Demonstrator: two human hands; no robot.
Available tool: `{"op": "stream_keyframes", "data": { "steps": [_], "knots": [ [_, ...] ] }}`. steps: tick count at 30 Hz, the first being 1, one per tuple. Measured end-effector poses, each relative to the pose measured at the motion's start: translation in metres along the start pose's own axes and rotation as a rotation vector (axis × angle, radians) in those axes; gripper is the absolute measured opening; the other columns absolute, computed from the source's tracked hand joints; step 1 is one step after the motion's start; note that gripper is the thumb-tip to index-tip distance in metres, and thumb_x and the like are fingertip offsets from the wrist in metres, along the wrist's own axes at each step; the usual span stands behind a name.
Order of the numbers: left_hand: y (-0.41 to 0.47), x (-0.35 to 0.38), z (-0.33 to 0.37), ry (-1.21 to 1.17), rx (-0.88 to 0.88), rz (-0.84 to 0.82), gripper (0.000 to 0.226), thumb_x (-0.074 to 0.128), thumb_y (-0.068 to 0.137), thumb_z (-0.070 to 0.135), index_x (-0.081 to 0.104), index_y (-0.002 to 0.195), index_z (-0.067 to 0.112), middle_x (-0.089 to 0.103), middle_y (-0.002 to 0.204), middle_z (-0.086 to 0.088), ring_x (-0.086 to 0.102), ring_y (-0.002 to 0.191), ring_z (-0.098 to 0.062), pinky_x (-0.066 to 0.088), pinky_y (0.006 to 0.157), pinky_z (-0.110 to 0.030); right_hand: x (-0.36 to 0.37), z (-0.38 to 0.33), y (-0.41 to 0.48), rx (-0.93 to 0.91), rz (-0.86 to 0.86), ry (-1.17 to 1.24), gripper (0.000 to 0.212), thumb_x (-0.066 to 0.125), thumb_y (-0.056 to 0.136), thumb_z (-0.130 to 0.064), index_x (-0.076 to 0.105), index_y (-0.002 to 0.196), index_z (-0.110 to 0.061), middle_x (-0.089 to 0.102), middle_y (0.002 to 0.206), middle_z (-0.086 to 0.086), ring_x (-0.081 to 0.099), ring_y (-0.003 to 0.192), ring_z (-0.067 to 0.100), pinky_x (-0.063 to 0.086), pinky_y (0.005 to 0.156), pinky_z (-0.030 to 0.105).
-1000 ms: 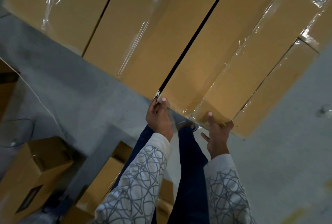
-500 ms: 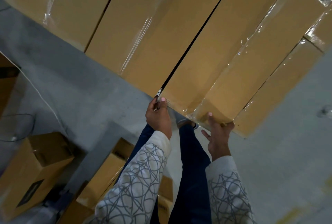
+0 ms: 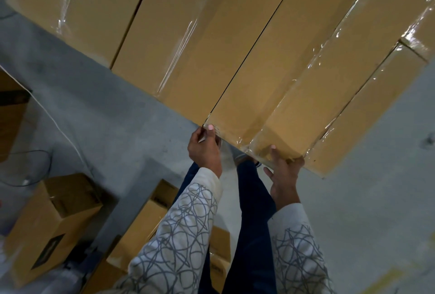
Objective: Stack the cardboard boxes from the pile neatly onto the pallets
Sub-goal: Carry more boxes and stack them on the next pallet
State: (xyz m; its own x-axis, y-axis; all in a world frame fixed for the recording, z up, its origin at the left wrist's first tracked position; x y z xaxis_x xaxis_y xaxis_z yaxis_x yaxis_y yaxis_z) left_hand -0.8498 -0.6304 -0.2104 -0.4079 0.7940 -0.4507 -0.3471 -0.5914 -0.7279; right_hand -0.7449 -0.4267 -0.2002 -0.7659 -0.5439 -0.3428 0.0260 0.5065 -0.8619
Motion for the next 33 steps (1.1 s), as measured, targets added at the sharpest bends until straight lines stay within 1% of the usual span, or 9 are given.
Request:
{"op": "stream_keyframes", "data": {
  "steps": [3, 5, 10, 13, 16, 22, 27, 30, 33],
  "knots": [
    [0.001, -0.001, -0.001, 0.001, 0.028, -0.009, 0.029, 0.076, 0.094, 0.021, 0.074, 0.119, 0.006, 0.074, 0.115, -0.005, 0.064, 0.087, 0.002, 0.057, 0.07, -0.011, -0.001, 0.0, 0.005, -0.029, -0.026, 0.024, 0.077, 0.081, 0.088, -0.02, 0.032, 0.147, -0.026, 0.054, 0.132, -0.008, 0.056, 0.125, 0.023, 0.059, 0.087, 0.043],
    [0.002, -0.001, -0.001, 0.018, 0.041, -0.006, 0.028, 0.076, 0.093, 0.02, 0.074, 0.118, 0.005, 0.074, 0.112, -0.004, 0.063, 0.087, 0.0, 0.048, 0.063, -0.001, -0.003, 0.003, 0.009, -0.048, -0.037, 0.024, 0.075, 0.08, 0.089, -0.018, 0.033, 0.147, -0.024, 0.055, 0.135, -0.005, 0.056, 0.127, 0.024, 0.057, 0.098, 0.048],
    [0.001, -0.003, 0.004, 0.01, -0.027, 0.054, 0.028, 0.081, 0.088, 0.016, 0.075, 0.114, 0.009, 0.076, 0.107, -0.005, 0.072, 0.097, -0.02, 0.064, 0.079, -0.034, -0.006, 0.007, 0.017, -0.164, -0.095, -0.149, 0.081, 0.076, 0.092, -0.02, 0.024, 0.154, -0.026, 0.049, 0.147, 0.001, 0.053, 0.132, 0.024, 0.047, 0.111, 0.046],
    [-0.002, -0.001, 0.007, -0.083, -0.097, 0.058, 0.02, 0.079, 0.088, 0.006, 0.077, 0.108, 0.002, 0.077, 0.093, -0.006, 0.071, 0.078, -0.015, 0.057, 0.058, -0.019, -0.003, 0.006, 0.017, -0.153, -0.114, -0.244, 0.109, 0.081, 0.086, -0.027, 0.001, 0.16, -0.026, 0.037, 0.157, 0.003, 0.045, 0.139, 0.025, 0.039, 0.118, 0.044],
    [-0.001, -0.002, 0.006, -0.154, -0.148, 0.06, 0.017, 0.08, 0.087, 0.003, 0.077, 0.103, 0.002, 0.076, 0.083, -0.001, 0.071, 0.075, -0.016, 0.054, 0.056, -0.016, -0.002, 0.009, 0.017, -0.17, -0.113, -0.29, 0.122, 0.085, 0.083, -0.025, -0.009, 0.161, -0.02, 0.033, 0.16, 0.004, 0.042, 0.141, 0.025, 0.037, 0.12, 0.045],
    [-0.004, -0.002, 0.006, -0.183, -0.178, 0.064, 0.012, 0.077, 0.089, 0.003, 0.076, 0.101, 0.005, 0.075, 0.085, -0.007, 0.071, 0.073, -0.02, 0.061, 0.066, -0.032, -0.004, 0.012, 0.018, -0.191, -0.081, -0.346, 0.124, 0.086, 0.08, -0.029, -0.007, 0.161, -0.021, 0.03, 0.161, 0.008, 0.039, 0.143, 0.03, 0.038, 0.119, 0.051],
    [-0.006, -0.001, 0.004, -0.209, -0.166, 0.084, 0.008, 0.073, 0.092, 0.004, 0.076, 0.1, 0.004, 0.075, 0.089, -0.013, 0.068, 0.069, -0.019, 0.055, 0.051, -0.023, -0.007, 0.005, -0.001, -0.227, 0.018, -0.637, 0.129, 0.078, 0.084, -0.053, -0.02, 0.161, -0.018, 0.002, 0.17, 0.012, 0.016, 0.152, 0.04, 0.027, 0.121, 0.059],
    [-0.007, -0.001, -0.002, -0.187, -0.151, 0.09, 0.008, 0.072, 0.094, 0.008, 0.077, 0.099, 0.004, 0.074, 0.088, -0.011, 0.069, 0.074, -0.026, 0.057, 0.051, -0.023, 0.0, -0.022, -0.013, -0.419, 0.164, -0.851, 0.12, 0.072, 0.085, -0.061, -0.011, 0.164, -0.025, -0.006, 0.171, 0.004, 0.012, 0.153, 0.034, 0.026, 0.114, 0.064],
    [-0.004, 0.0, -0.006, -0.113, -0.142, 0.102, 0.01, 0.075, 0.091, 0.016, 0.08, 0.097, 0.011, 0.078, 0.089, -0.007, 0.076, 0.087, -0.032, 0.063, 0.072, -0.037, 0.025, -0.056, -0.02, -0.665, 0.195, -0.91, 0.105, 0.067, 0.087, -0.064, 0.004, 0.165, -0.032, -0.003, 0.172, -0.001, 0.01, 0.155, 0.027, 0.024, 0.112, 0.065]
  ]
}}
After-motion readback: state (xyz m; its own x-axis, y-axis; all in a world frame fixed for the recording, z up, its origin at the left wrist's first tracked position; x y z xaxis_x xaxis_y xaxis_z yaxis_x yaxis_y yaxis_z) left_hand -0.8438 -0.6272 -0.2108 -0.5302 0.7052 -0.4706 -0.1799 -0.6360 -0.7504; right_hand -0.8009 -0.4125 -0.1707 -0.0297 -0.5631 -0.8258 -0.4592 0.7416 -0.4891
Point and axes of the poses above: each hand's wrist, its own y-axis towards the middle knuckle, its own x-axis out of the palm, z = x × y, the point moved 6 cm from there along y, towards the middle knuckle
